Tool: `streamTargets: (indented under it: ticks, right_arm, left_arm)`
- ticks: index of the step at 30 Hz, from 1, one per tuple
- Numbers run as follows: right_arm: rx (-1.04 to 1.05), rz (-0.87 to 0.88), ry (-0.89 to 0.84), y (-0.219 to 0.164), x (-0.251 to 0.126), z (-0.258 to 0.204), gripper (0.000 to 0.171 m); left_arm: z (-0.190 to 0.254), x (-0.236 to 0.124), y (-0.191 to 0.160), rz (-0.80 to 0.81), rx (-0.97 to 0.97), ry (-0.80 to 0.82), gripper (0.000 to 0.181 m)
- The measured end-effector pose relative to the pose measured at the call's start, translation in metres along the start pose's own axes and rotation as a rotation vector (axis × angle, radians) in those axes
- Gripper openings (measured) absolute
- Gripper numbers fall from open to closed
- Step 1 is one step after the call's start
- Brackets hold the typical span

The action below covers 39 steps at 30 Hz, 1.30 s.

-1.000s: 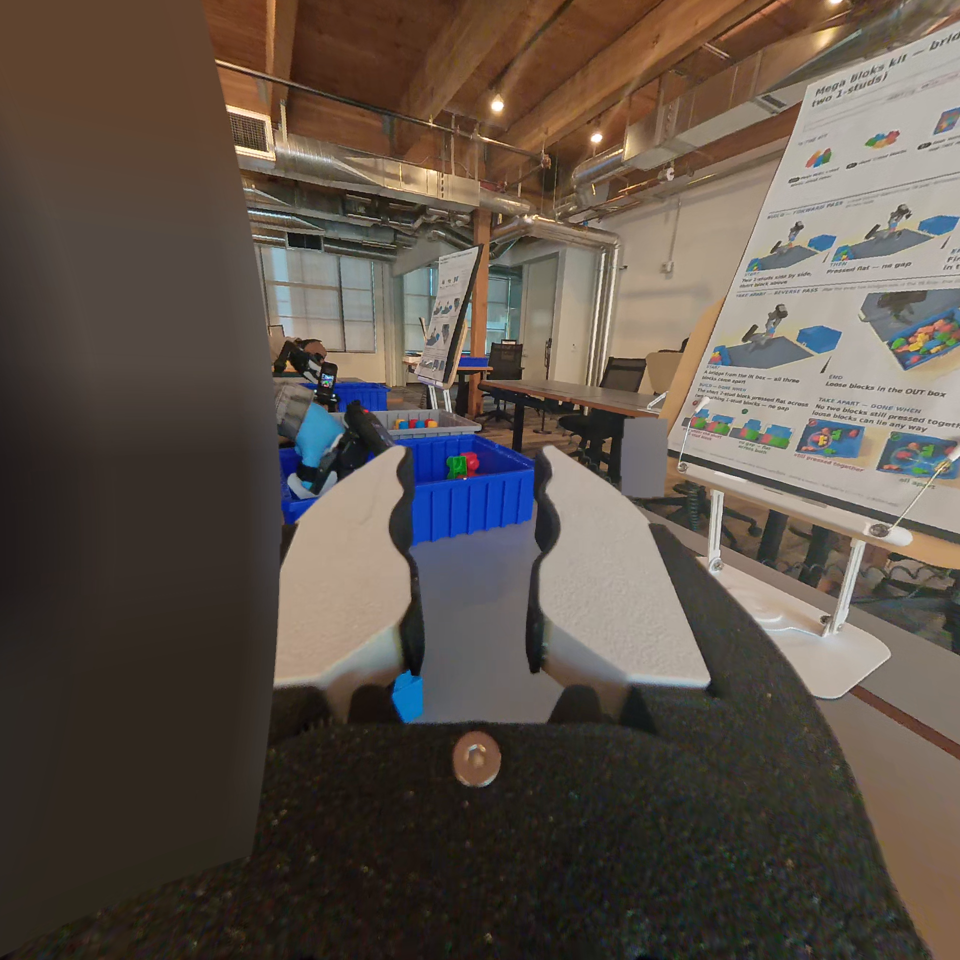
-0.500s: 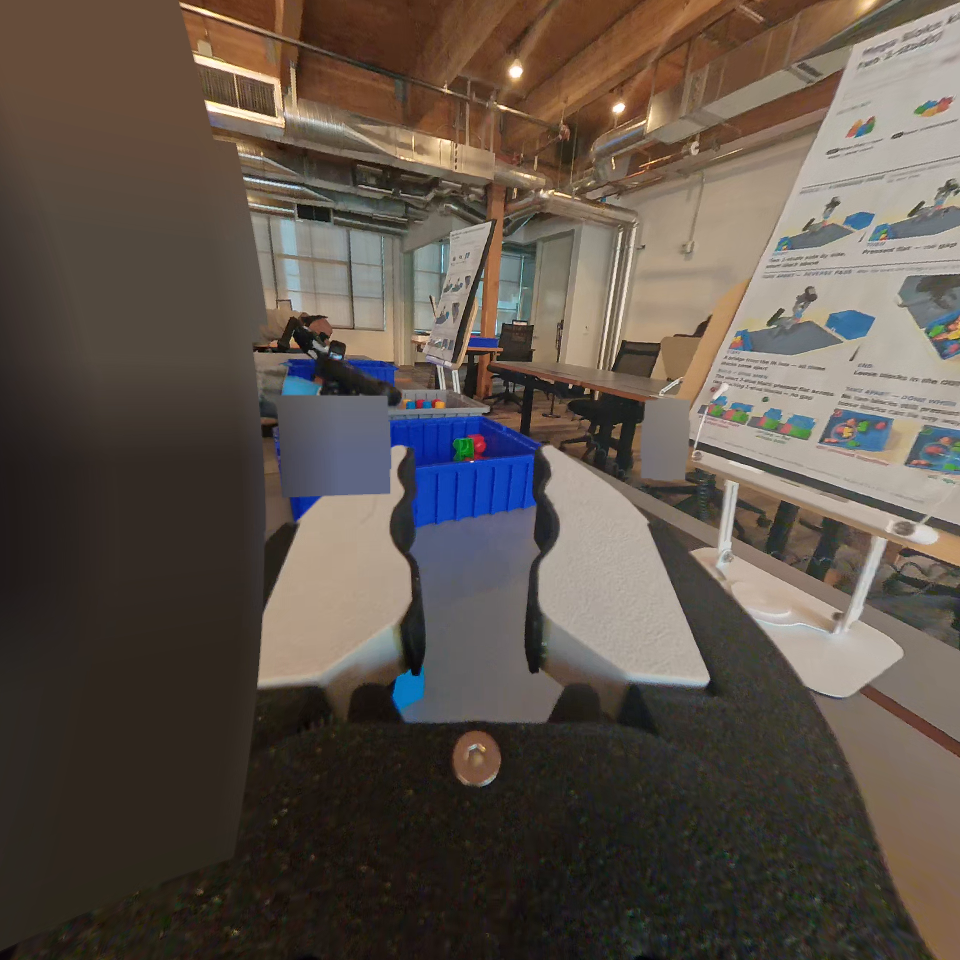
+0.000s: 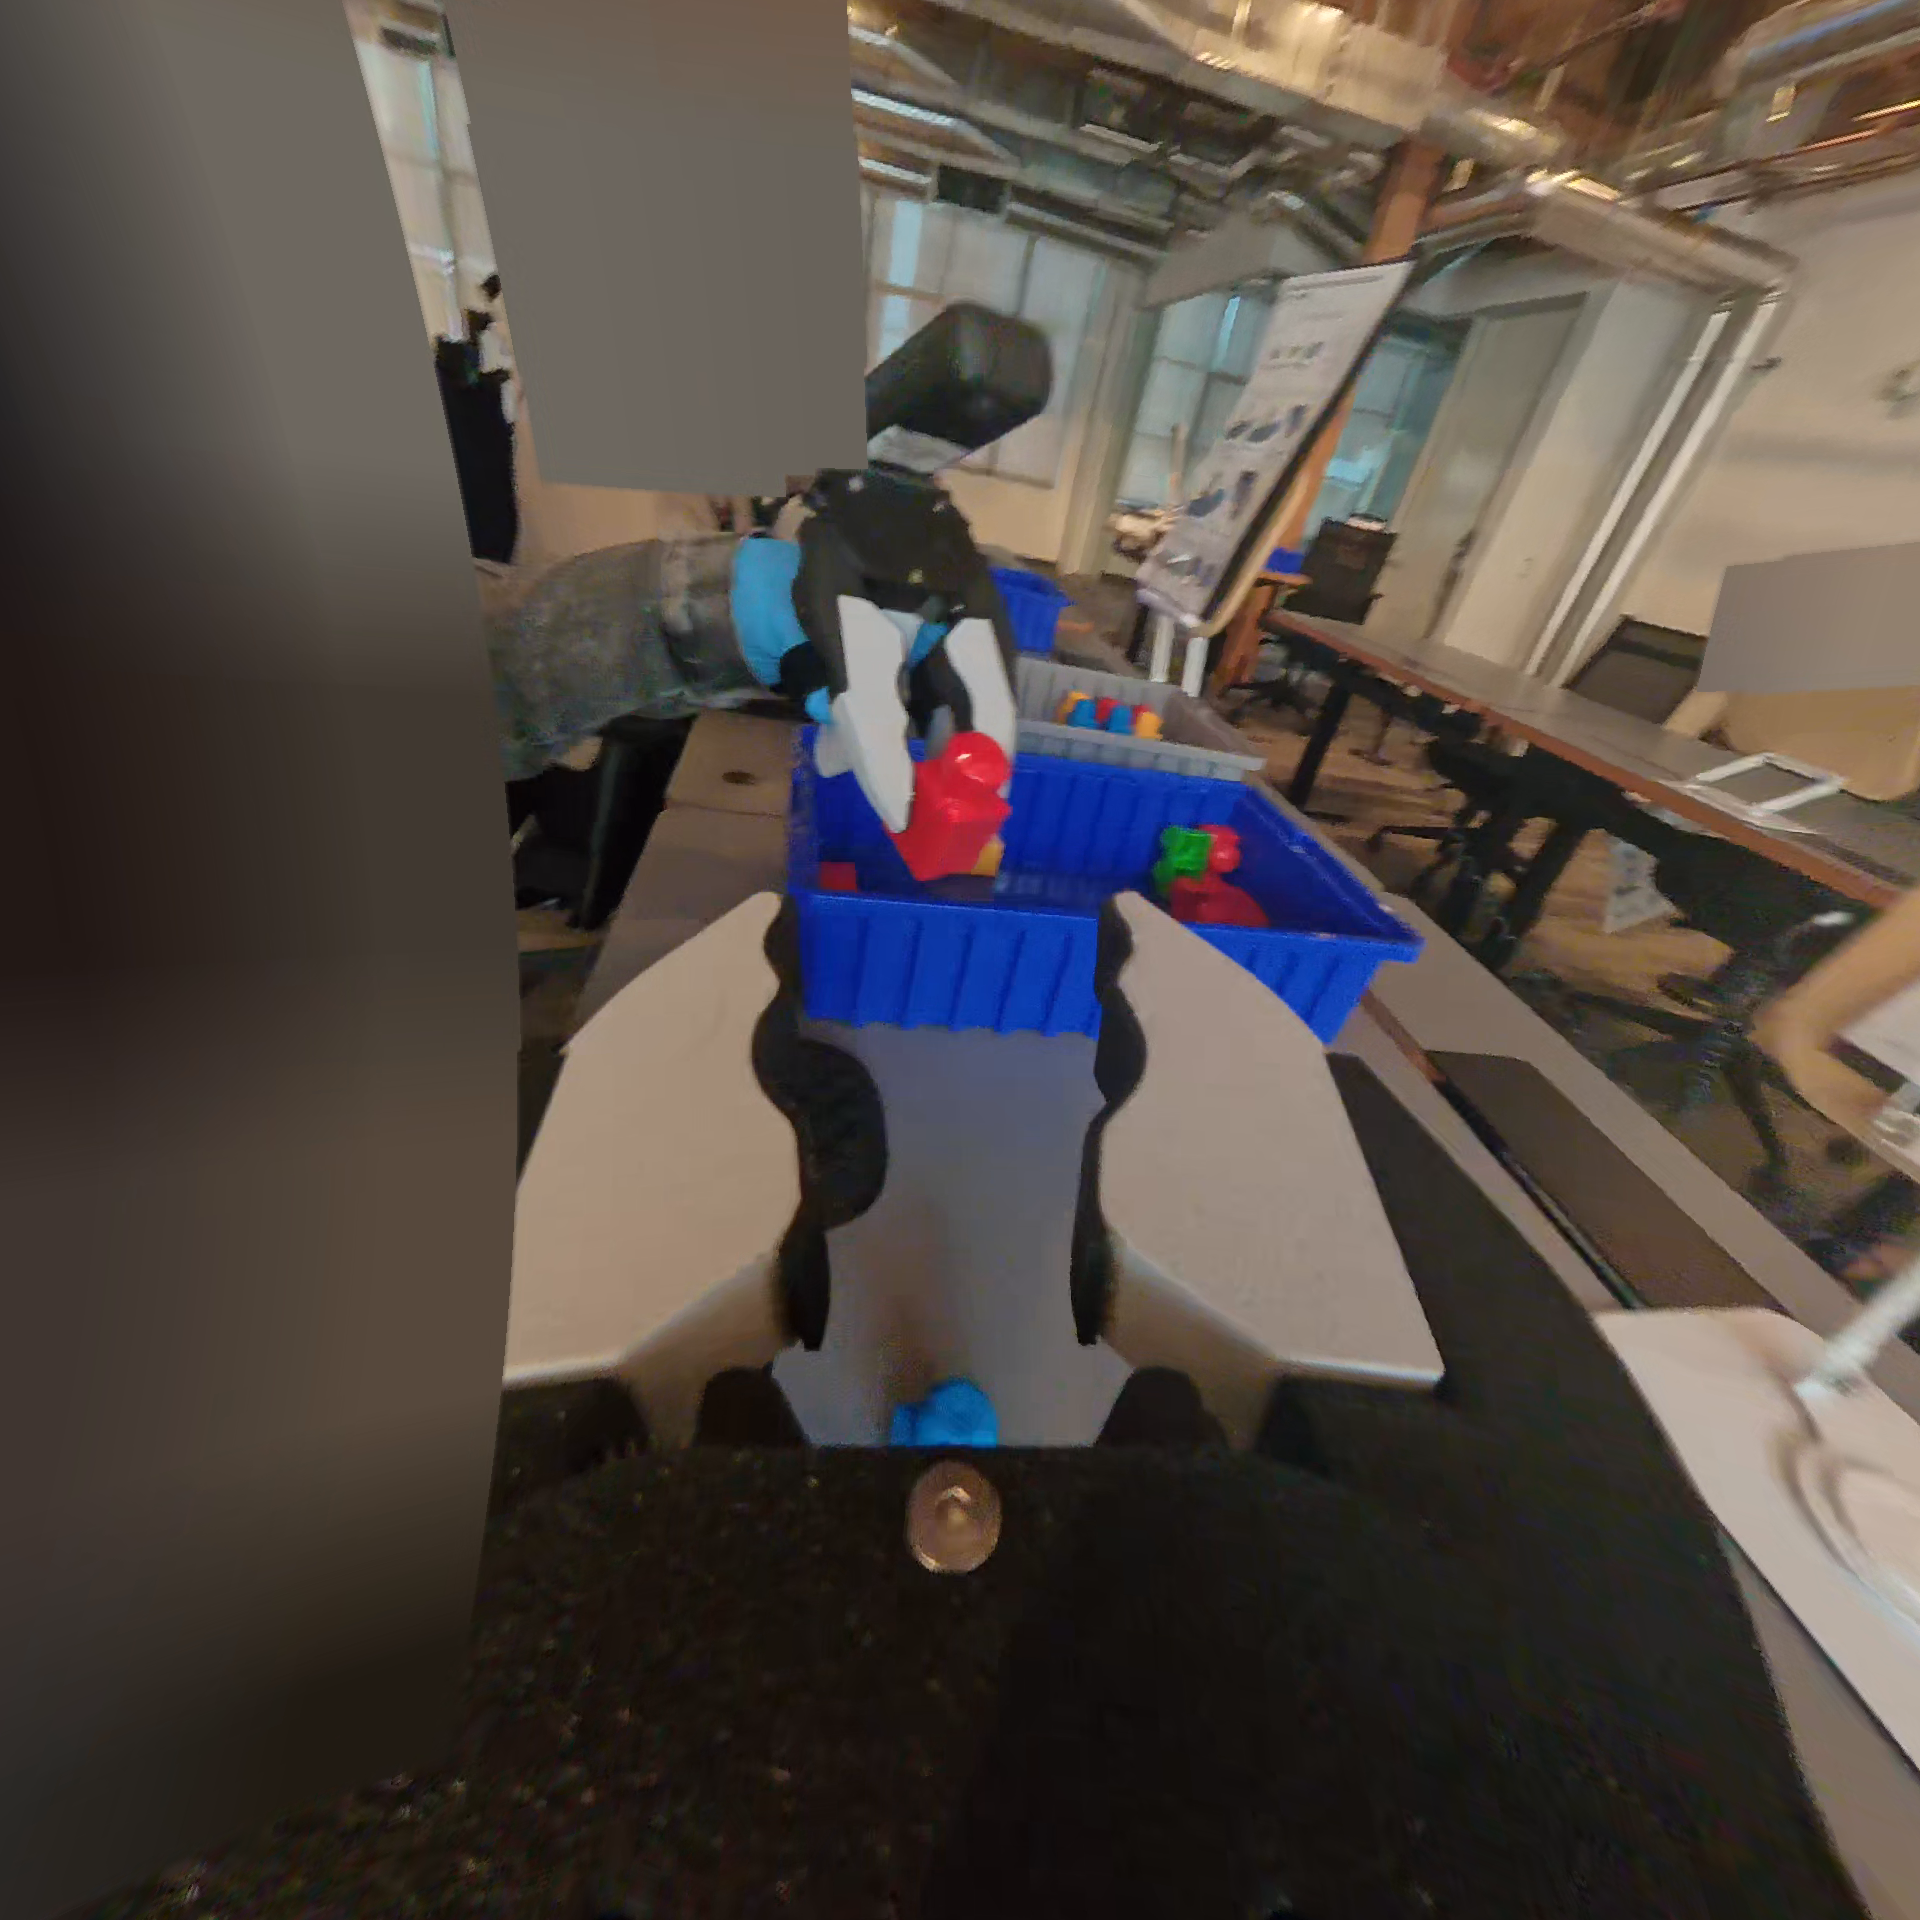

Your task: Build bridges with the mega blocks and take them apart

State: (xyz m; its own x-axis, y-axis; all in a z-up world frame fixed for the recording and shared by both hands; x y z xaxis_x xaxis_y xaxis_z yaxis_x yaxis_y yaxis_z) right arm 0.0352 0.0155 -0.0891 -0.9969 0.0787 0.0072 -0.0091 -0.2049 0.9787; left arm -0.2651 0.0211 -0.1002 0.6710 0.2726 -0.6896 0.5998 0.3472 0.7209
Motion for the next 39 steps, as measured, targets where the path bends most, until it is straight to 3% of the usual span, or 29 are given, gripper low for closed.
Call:
streamTargets:
  ticks: [5,10,25,30,31,34,39]
  right_arm:
    - [0.013,-0.051,0.166,0.003,0.047,-0.016,0.059]
    - [0.018,-0.036,0.213,0.008,0.07,-0.021,0.058]
    - [0.043,0.03,0.296,0.015,0.072,-0.029,0.03]
    - [0.014,0.025,0.271,0.016,0.069,-0.03,0.029]
    - [0.004,0.033,0.263,0.016,0.067,-0.03,0.029]
    - [-0.008,0.043,0.246,0.017,0.062,-0.03,0.029]
    - [0.024,0.026,0.222,0.004,0.044,-0.025,0.029]
  left_arm:
    - [0.038,0.018,0.033,0.13,0.117,-0.09,0.038]
    - [0.066,0.027,0.049,0.214,0.184,-0.172,0.037]
    - [0.094,0.036,0.061,0.313,0.25,-0.257,0.037]
    - [0.094,0.038,0.061,0.344,0.244,-0.247,0.038]
    - [0.094,0.038,0.061,0.369,0.241,-0.254,0.041]
    - [0.093,0.038,0.056,0.418,0.222,-0.218,0.075]
    - [0.092,0.031,0.037,0.469,0.234,-0.073,0.088]
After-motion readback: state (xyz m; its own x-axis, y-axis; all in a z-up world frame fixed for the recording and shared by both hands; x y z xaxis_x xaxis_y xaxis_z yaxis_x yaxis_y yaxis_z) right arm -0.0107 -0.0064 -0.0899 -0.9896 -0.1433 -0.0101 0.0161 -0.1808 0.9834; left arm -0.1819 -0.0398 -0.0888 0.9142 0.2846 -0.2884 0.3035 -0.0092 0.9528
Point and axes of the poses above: each gripper's, where its closed fingertips meet, x out along the fingers, y out of its top, z = x × y across the jaws, the point moved 8 cm from there along -x, back along the fingers, and after that the axes turned 1 degree about -x, right-handed, at the moved point
